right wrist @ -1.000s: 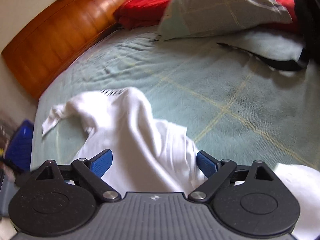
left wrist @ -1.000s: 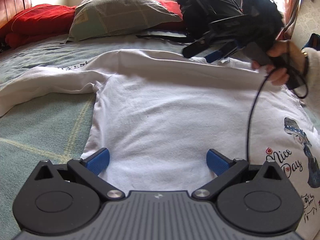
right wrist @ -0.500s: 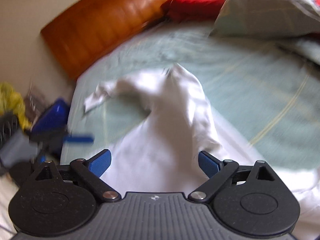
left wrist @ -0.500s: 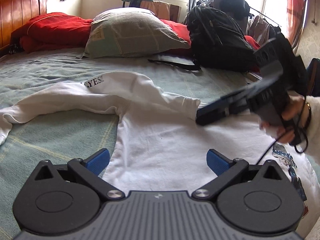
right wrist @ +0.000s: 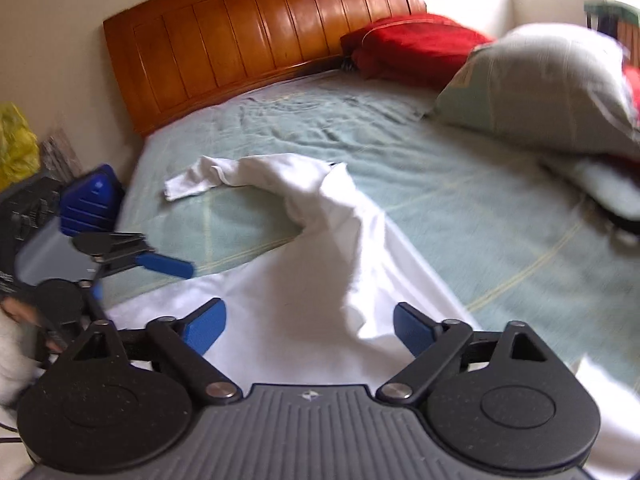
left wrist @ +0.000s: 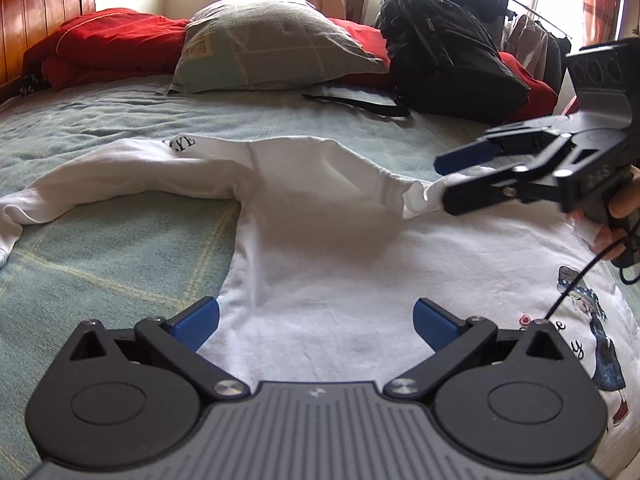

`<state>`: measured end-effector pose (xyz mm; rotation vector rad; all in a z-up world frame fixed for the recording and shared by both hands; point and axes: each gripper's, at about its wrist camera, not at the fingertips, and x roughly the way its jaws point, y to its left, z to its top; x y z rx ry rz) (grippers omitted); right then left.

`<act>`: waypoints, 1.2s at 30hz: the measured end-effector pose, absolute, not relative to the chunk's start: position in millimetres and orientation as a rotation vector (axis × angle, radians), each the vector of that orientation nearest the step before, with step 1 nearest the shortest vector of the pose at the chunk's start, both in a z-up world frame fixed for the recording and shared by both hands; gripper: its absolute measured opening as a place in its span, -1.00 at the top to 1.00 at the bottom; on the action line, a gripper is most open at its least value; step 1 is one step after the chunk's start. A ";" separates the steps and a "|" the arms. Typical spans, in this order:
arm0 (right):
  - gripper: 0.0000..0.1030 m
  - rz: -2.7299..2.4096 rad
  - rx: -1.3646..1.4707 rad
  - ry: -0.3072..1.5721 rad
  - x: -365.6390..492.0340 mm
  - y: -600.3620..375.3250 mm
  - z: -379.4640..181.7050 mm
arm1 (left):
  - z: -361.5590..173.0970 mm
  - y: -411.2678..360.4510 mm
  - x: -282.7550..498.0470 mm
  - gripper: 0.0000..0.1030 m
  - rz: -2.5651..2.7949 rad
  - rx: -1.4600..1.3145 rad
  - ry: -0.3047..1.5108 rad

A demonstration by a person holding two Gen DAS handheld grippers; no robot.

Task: Fold clothes

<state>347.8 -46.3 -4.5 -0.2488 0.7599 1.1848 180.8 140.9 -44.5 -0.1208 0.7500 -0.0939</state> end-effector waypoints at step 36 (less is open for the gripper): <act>0.87 0.697 -0.521 0.705 508.6 28.3 -48.6 | -43.4 138.3 179.1 -0.99 -0.115 -0.091 0.753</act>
